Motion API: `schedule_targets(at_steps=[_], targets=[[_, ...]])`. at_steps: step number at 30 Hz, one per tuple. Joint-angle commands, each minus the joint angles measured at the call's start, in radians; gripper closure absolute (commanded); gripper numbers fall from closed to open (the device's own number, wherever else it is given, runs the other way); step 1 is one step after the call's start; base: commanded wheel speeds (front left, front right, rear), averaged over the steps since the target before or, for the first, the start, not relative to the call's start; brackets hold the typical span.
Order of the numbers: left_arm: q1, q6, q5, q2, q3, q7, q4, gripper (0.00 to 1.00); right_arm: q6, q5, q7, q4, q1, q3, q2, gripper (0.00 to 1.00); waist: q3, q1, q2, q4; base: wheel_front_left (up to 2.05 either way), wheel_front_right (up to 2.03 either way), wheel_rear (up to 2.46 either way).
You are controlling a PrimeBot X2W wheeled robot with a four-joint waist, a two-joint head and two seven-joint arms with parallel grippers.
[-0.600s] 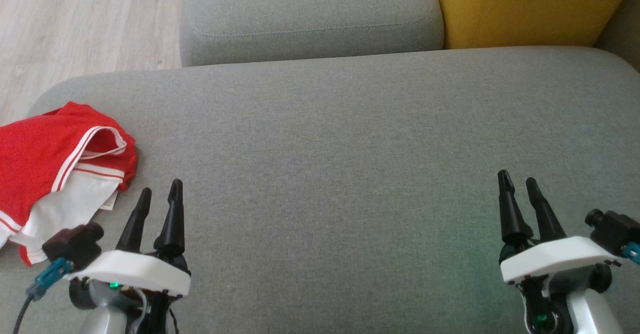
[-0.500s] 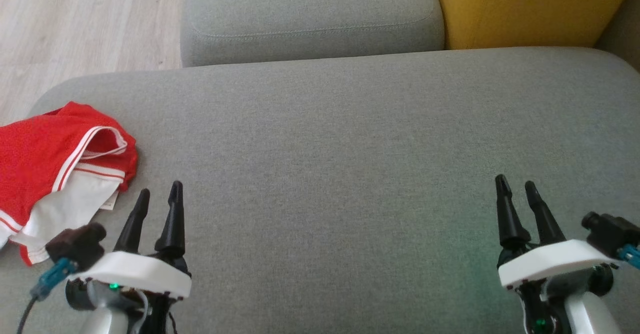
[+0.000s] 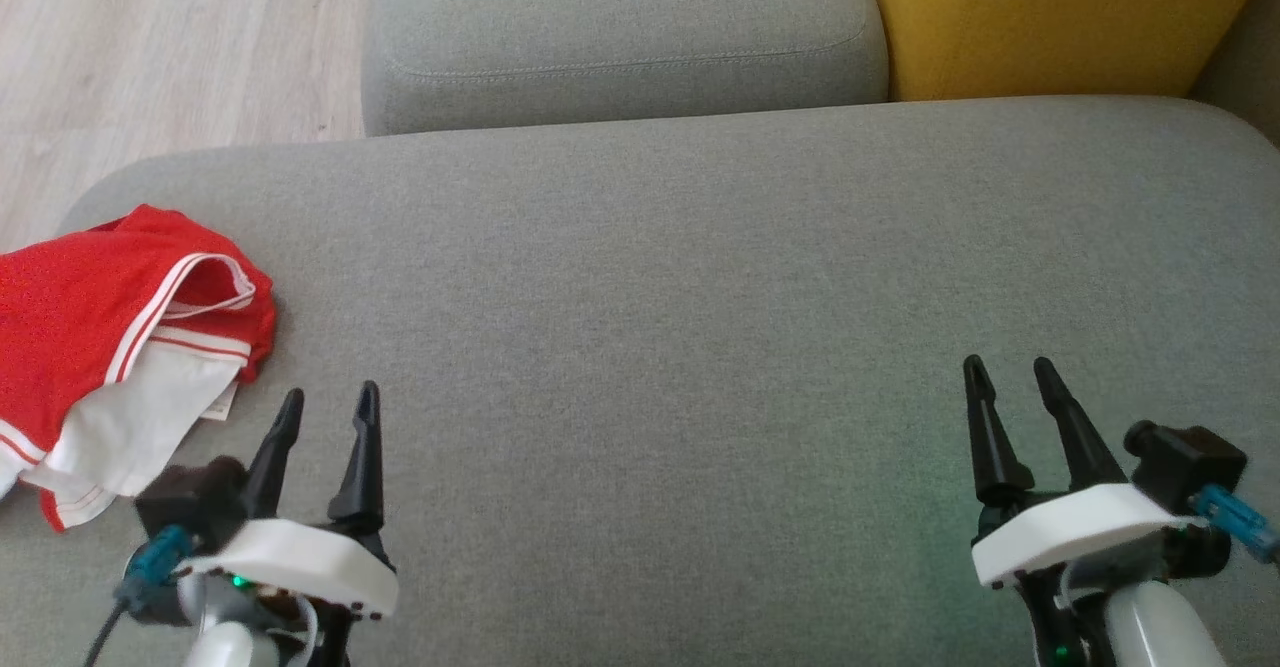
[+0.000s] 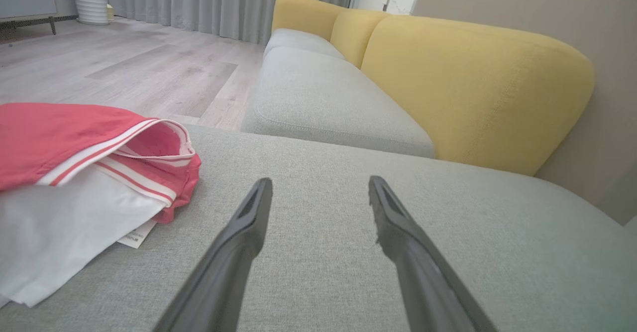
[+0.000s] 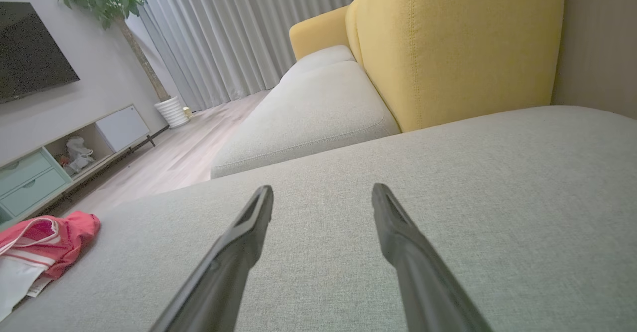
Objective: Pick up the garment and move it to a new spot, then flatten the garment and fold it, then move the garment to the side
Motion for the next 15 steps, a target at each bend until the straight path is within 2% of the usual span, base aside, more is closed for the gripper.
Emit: schedule_targets(at_steps=[1, 15], targets=[[-0.034, 0.006, 0.037, 0.026, 0.019, -0.014, -0.032, 0.0, 0.006, -0.037, -0.015, -0.042, -0.015, 0.021, 0.0, 0.0, 0.0, 0.0, 0.0, 0.0, 0.0, 0.0, 0.0], [-0.03, 0.033, 0.19, 0.049, -0.017, -0.055, -0.008, 0.0, 0.007, -0.199, -0.03, -0.05, -0.012, 0.032, 0.008, 0.0, -0.004, 0.0, 0.0, -0.001, 0.0, 0.0, 0.0]])
